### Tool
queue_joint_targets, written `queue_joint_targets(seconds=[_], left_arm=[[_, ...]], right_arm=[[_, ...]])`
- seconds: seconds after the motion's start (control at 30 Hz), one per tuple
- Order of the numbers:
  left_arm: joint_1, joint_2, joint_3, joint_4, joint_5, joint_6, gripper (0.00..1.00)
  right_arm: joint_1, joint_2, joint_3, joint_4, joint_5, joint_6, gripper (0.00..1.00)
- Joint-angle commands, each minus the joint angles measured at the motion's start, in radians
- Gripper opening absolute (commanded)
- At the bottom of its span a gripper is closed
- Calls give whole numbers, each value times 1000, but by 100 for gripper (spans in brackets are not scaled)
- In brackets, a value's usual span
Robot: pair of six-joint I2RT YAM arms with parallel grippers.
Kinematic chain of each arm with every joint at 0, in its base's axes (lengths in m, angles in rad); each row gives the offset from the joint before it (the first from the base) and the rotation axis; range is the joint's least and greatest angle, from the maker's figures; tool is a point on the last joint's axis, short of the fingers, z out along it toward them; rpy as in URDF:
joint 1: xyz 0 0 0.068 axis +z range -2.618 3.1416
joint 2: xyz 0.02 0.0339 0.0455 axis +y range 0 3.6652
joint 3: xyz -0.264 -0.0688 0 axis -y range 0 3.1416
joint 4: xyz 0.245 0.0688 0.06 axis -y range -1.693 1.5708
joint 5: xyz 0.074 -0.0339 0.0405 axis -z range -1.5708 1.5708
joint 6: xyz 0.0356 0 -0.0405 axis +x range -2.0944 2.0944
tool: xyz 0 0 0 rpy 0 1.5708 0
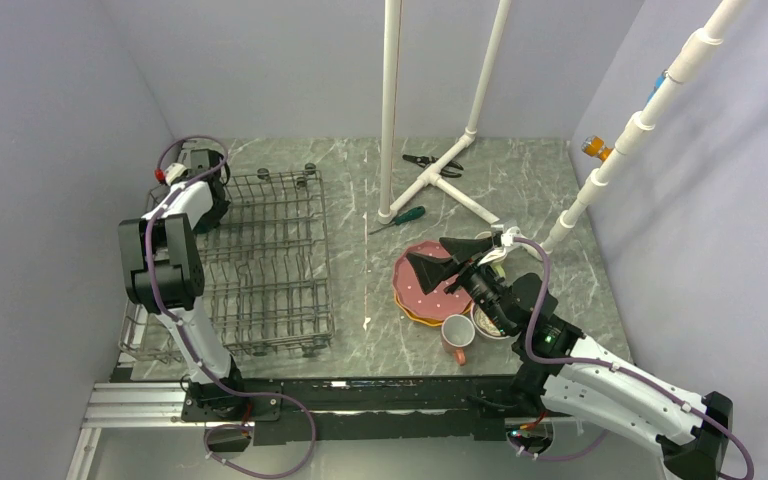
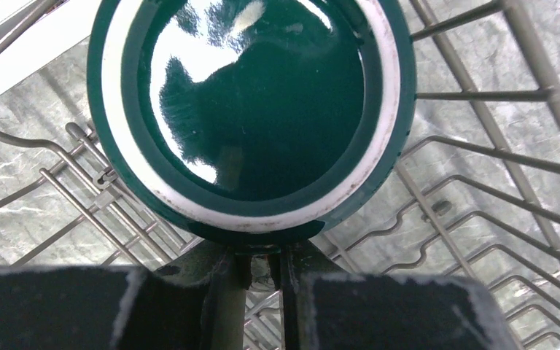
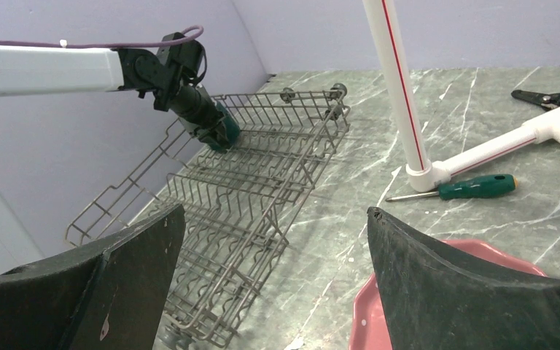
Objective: Load the mixed dishes into the dish rack
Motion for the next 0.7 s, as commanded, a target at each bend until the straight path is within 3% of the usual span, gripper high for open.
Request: queue_joint_targets(seconds=[0.0, 0.07, 0.27, 0.4, 0.43, 0.67], left_arm=[[3, 1, 76, 34, -21, -34, 0], [4, 5, 83, 35, -16, -33, 1], [11, 35, 120, 4, 10, -29, 29], [11, 20, 146, -53, 20, -53, 89], [11, 7, 145, -62, 29, -60, 98], [11, -170, 75, -119, 83, -79, 99]], right_arm=[[-1, -6, 0, 9, 1, -12, 95], [-2, -9, -3, 8, -1, -9, 95], [-2, -24, -8, -10, 5, 7, 96], [-2, -34, -14, -24, 4, 29, 95], [-1, -36, -17, -26, 2, 36, 95], [-2, -5, 3, -52, -7, 93, 95]])
